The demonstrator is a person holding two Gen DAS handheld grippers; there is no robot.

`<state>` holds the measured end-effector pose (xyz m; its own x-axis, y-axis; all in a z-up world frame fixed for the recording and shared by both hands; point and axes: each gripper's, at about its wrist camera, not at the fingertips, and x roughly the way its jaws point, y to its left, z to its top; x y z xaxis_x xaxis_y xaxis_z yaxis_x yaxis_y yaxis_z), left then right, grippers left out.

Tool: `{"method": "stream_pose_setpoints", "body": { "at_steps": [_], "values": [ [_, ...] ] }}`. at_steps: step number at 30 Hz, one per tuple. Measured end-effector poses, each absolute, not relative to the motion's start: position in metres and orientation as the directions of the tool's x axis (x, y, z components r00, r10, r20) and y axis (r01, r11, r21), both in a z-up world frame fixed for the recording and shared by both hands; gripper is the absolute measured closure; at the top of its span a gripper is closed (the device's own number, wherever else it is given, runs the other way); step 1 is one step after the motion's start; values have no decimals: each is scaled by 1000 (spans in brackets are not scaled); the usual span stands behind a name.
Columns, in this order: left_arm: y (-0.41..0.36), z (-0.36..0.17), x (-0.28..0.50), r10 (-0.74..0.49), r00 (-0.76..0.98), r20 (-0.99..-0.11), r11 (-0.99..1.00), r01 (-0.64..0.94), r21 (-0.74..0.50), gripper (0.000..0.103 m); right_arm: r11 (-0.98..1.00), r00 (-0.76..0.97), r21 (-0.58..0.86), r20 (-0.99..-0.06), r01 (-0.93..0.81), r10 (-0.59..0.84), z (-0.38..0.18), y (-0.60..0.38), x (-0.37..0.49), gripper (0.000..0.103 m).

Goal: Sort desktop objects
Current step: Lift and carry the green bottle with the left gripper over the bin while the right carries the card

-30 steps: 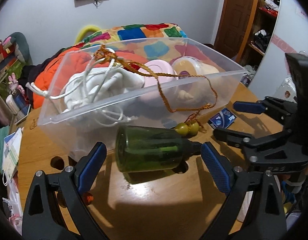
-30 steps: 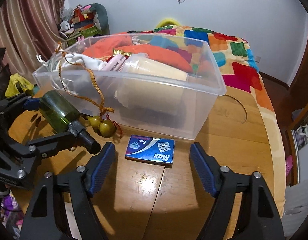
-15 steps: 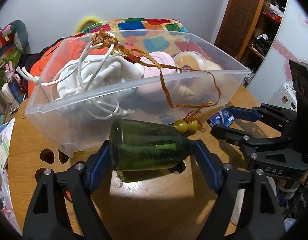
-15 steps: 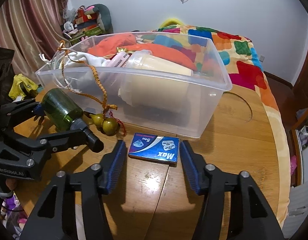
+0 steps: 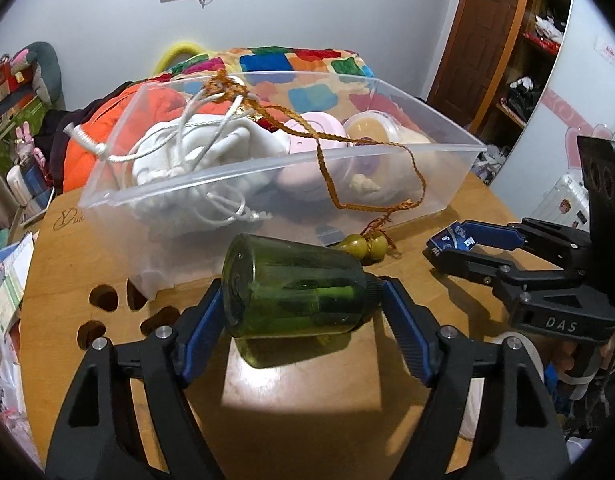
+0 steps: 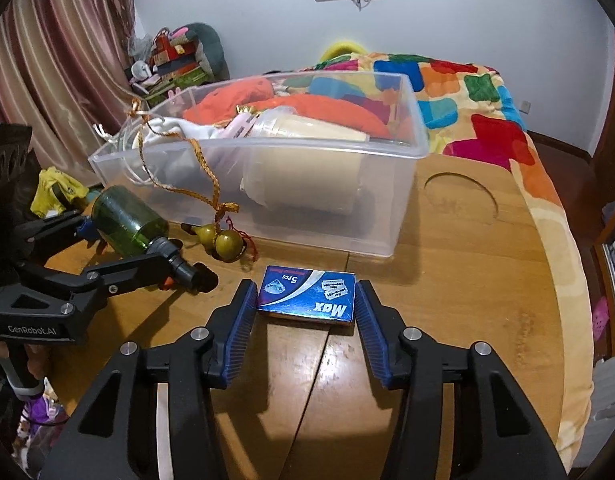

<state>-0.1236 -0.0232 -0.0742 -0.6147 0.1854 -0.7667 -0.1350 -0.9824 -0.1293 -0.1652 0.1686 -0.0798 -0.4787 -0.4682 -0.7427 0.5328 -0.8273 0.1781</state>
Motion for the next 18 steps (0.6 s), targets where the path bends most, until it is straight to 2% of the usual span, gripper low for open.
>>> {"method": "stream_pose_setpoints", "body": {
  "at_steps": [18],
  "values": [
    [-42,-43,-92,114,-682,-722,-993,-95,-67,26,-827,-551,135,-685,547,-476,-39,172,-146,57]
  ]
}}
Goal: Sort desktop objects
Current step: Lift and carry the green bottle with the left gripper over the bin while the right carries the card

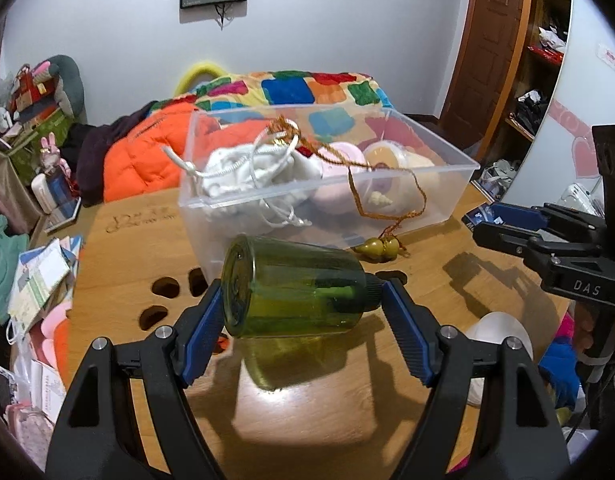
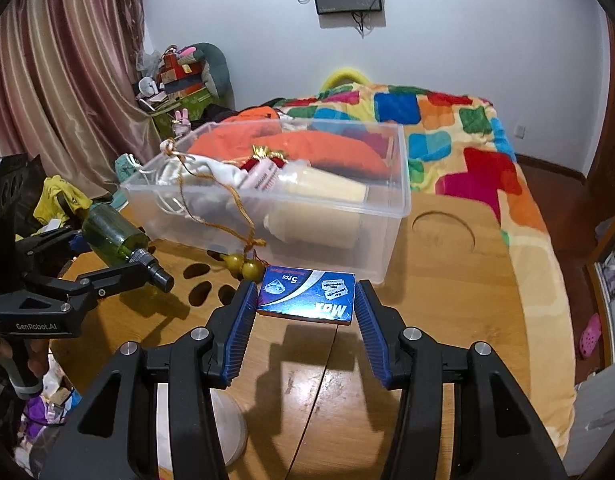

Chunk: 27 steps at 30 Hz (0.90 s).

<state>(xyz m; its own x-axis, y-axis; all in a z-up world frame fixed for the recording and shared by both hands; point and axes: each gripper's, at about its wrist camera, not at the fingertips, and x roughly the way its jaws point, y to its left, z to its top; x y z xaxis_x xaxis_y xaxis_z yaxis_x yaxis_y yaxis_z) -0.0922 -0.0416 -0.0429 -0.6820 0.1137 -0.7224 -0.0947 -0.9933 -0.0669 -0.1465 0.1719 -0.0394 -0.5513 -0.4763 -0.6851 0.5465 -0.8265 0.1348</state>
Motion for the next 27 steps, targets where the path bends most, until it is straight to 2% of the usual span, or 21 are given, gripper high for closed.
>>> {"method": "stream_pose_setpoints", "body": {
  "at_steps": [12,18,27],
  "values": [
    [-55,3,-91,104,-741,-663,-994,-86,-60,26,-830,-626,54,-630,555,-460,-1,169,-140,57],
    [-62,21,-96,137,-764,-631,-990,-98,-97,26,-819,-628,65,-609,570,-485,11,168,-149,57],
    [-68,46,-117,121,-797,-592,-993,-99,-70,26,-818,-645,43,-592,573,-483,23,161,-171,57]
  ]
}}
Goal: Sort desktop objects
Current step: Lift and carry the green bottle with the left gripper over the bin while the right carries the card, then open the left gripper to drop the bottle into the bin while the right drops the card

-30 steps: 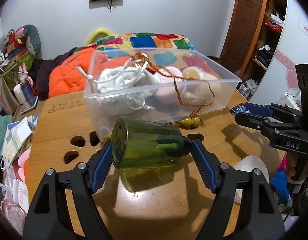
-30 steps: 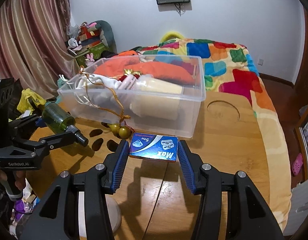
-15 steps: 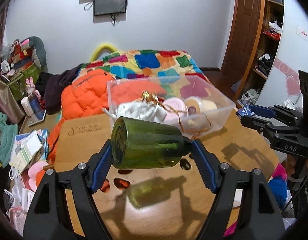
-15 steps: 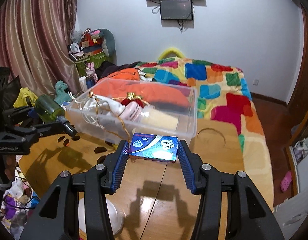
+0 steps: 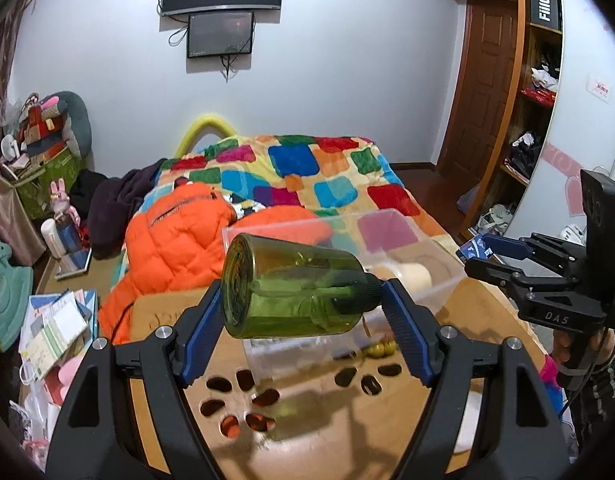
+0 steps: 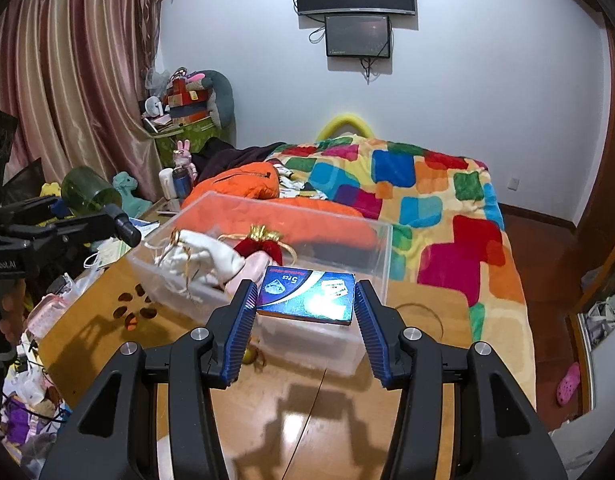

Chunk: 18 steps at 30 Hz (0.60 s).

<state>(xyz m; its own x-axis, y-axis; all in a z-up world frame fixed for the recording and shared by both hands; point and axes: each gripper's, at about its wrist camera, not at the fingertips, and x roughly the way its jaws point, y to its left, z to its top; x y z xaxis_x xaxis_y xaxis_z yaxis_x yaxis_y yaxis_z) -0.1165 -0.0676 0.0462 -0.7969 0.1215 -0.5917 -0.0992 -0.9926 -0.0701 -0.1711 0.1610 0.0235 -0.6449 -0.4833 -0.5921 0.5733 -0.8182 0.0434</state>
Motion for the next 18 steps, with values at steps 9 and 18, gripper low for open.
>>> {"method": "stream_pose_setpoints", "body": {
  "at_steps": [9,18],
  "values": [
    [-72,46,-150,127,-795,-594,-992,-101,-77,26,-809,-644,30,-589,587,-489,28,144,-199,57],
    [-71,28,-182,145,-773,-618,-989,-106,-99,26,-793,-611,55,-606,607,-509,19,120,-228,57]
  ]
}}
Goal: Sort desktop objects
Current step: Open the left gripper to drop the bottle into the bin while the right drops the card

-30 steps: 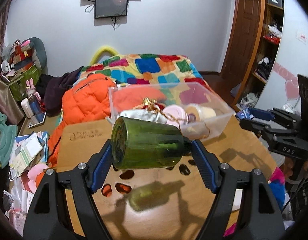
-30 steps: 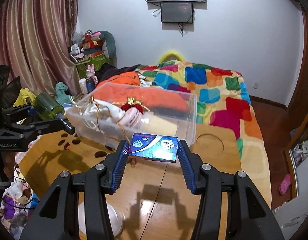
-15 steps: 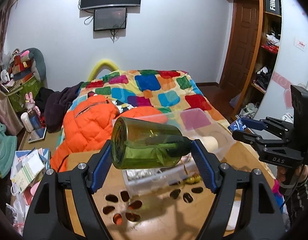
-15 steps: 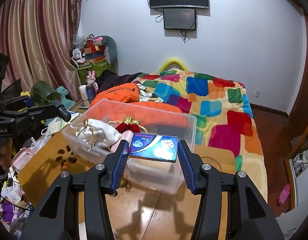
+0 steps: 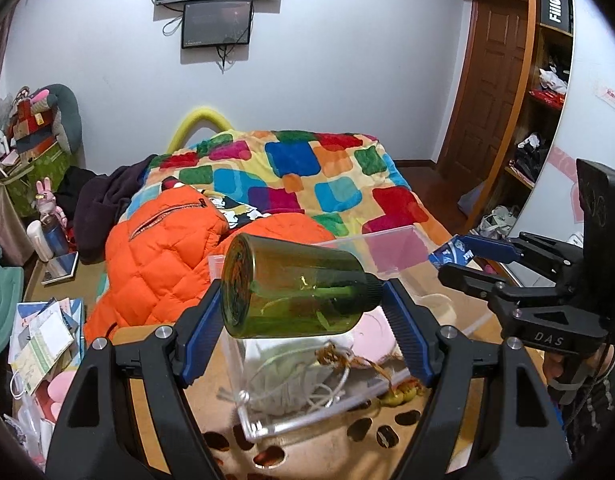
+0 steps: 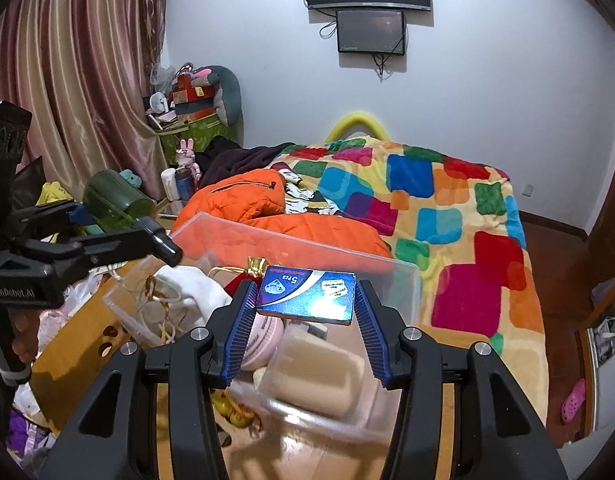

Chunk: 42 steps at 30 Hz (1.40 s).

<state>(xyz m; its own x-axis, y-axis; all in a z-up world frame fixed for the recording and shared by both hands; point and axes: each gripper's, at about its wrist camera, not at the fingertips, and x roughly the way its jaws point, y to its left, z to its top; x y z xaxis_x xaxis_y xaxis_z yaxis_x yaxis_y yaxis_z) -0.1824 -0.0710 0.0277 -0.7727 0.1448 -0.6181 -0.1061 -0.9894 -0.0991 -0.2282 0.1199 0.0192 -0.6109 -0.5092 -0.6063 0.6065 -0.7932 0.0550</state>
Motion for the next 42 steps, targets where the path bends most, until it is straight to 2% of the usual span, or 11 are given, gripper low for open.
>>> {"method": "stream_pose_setpoints", "body": {
  "at_steps": [13,24,42],
  "values": [
    [-75,-1,-215,159,-735,-659,-987,-98,-129,26,-798,-580,80,-645,597,-498,-5,105,-268,57],
    [-69,-26,-226,152,-702,-696,-988,-109,-106,26,-807,-549,92,-688,583,-475,-27,105,-283,57],
    [-59,-33,-226,111,-692,-713,-992,-116,-42,25,-813,-531,35,-741,581,-412,-37,95,-291,56]
  ]
}}
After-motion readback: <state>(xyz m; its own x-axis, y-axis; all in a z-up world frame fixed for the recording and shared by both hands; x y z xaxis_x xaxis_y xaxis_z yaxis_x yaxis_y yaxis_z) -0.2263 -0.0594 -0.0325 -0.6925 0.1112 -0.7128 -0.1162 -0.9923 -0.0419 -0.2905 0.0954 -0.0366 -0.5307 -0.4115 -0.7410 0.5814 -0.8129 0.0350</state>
